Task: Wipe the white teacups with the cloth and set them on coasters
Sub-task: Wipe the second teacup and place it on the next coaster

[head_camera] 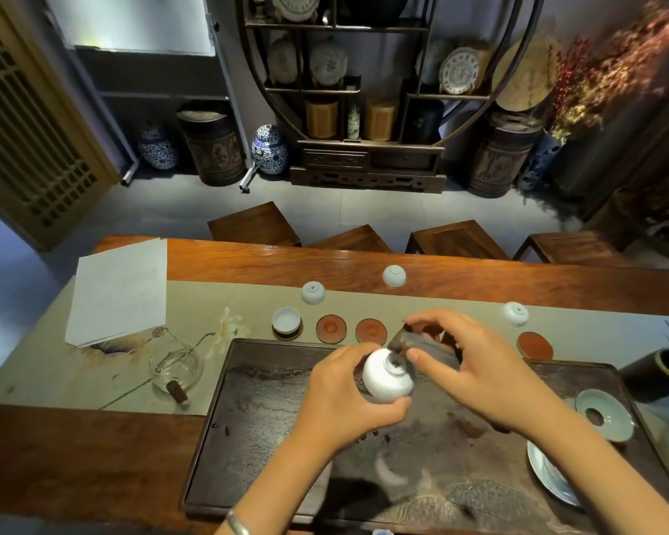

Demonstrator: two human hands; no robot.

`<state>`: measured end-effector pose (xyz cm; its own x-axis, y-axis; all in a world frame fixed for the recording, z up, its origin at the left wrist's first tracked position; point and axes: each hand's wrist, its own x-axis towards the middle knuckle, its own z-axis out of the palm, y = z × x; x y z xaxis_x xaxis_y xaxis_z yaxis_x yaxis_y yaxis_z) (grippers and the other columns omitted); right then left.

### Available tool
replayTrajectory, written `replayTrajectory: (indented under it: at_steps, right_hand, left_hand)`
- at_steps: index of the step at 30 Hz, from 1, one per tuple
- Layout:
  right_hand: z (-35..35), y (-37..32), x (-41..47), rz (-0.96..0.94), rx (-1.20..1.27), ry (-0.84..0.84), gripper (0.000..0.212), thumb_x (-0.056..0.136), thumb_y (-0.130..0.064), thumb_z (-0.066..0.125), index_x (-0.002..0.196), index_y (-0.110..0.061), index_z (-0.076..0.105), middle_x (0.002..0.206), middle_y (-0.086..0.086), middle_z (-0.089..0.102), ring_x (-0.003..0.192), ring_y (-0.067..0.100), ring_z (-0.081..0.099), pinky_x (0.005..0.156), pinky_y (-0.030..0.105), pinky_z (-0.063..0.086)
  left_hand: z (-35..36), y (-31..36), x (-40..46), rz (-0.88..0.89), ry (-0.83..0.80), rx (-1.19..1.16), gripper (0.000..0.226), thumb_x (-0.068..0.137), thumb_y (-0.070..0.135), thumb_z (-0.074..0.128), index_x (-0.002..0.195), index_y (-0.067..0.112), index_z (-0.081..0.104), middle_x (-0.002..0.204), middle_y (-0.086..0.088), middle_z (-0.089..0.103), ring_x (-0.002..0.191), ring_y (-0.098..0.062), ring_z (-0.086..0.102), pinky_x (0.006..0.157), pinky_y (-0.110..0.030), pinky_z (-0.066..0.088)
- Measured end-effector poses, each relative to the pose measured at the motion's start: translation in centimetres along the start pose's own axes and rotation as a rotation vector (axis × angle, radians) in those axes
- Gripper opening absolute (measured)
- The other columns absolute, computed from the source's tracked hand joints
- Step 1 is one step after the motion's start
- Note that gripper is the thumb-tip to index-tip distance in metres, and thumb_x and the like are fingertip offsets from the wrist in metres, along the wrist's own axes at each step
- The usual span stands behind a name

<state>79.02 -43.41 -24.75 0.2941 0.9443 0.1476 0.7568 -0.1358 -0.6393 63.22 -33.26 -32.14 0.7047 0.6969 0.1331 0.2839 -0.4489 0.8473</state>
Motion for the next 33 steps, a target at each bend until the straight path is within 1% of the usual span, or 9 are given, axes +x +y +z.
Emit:
replayTrajectory:
  at_steps: [4,9,13,14,16,19,26,30,33]
  right_hand:
    - [1.3,-1.0,-0.6,-0.059,-0.091,-0.021,0.024,0.085,-0.031,0.061,0.109,-0.027,0.063,0.097,-0.009,0.058,0.092,0.007,0.055,0.075,0.033,0.049]
    - [1.5,-1.5,-0.8,-0.131,-0.139,-0.07,0.02,0.09,-0.03,0.056,0.108,-0.026,0.064,0.096,-0.008,0.055,0.089,0.007,0.052,0.074,0.028,0.046]
    - [0.3,-0.8,-0.7,-0.131,-0.142,-0.227,0.02,0.091,-0.029,0.055,0.109,-0.027,0.065,0.096,-0.007,0.057,0.087,0.006,0.054,0.078,0.03,0.046]
    - [-0.1,-0.6,-0.6,-0.116,-0.138,-0.227,0.019,0.091,-0.028,0.056,0.108,-0.026,0.065,0.096,-0.006,0.058,0.088,0.007,0.055,0.078,0.031,0.047]
    - [-0.8,-0.1,-0.5,-0.08,-0.115,-0.125,0.017,0.09,-0.025,0.058,0.105,-0.024,0.067,0.094,-0.005,0.059,0.086,0.007,0.057,0.076,0.032,0.048]
    - [-0.5,-0.3,-0.3,-0.088,-0.107,-0.006,0.017,0.09,-0.023,0.059,0.105,-0.023,0.067,0.091,-0.005,0.058,0.083,0.007,0.056,0.072,0.028,0.046]
    - [2.1,-1.2,-0.5,-0.124,-0.167,-0.129,0.021,0.093,-0.029,0.051,0.11,-0.022,0.062,0.097,-0.005,0.049,0.08,0.011,0.054,0.071,0.032,0.047]
    - [1.3,-0.4,-0.9,-0.065,-0.103,-0.222,0.017,0.092,-0.028,0.053,0.105,-0.027,0.064,0.095,-0.007,0.054,0.085,0.005,0.052,0.077,0.027,0.044]
    - [0.2,0.5,-1.0,0.035,-0.051,-0.138,0.013,0.091,-0.028,0.055,0.101,-0.028,0.064,0.095,-0.008,0.059,0.09,0.001,0.054,0.082,0.027,0.045]
  left_hand:
    - [-0.1,0.2,-0.3,0.009,0.018,0.0,0.05,0.054,0.041,0.08,0.102,0.041,0.063,0.096,0.023,0.065,0.093,0.003,0.061,0.076,-0.01,0.047]
    - [-0.5,-0.1,-0.8,0.017,0.028,0.032,0.051,0.054,0.045,0.079,0.102,0.042,0.062,0.096,0.022,0.065,0.093,0.001,0.062,0.076,-0.017,0.05]
    - [-0.5,-0.4,-1.2,0.01,0.0,0.047,0.052,0.056,0.048,0.08,0.104,0.037,0.064,0.099,0.02,0.065,0.094,-0.001,0.062,0.08,-0.024,0.052]
    - [-0.5,-0.5,-1.2,0.005,0.006,0.047,0.053,0.056,0.048,0.079,0.106,0.035,0.066,0.1,0.019,0.066,0.095,-0.001,0.062,0.08,-0.025,0.053]
    - [-0.8,-0.7,-1.1,-0.003,0.031,0.043,0.055,0.056,0.048,0.08,0.107,0.033,0.067,0.101,0.019,0.066,0.096,-0.001,0.062,0.081,-0.024,0.052]
    - [-1.2,-0.6,-0.8,0.011,0.035,0.056,0.054,0.056,0.046,0.081,0.107,0.036,0.066,0.102,0.019,0.066,0.097,-0.001,0.062,0.082,-0.02,0.05]
    - [-1.3,-0.9,-0.3,0.025,-0.014,0.072,0.051,0.055,0.047,0.078,0.104,0.038,0.066,0.096,0.021,0.066,0.093,0.001,0.061,0.076,-0.011,0.047]
    - [-1.1,-1.3,-0.6,-0.014,-0.019,0.05,0.048,0.054,0.049,0.079,0.099,0.044,0.065,0.095,0.023,0.066,0.094,0.004,0.06,0.075,-0.007,0.044]
    - [-1.3,-1.5,-0.5,-0.045,0.032,-0.028,0.048,0.052,0.05,0.08,0.096,0.051,0.061,0.097,0.026,0.066,0.097,0.009,0.06,0.079,-0.004,0.044]
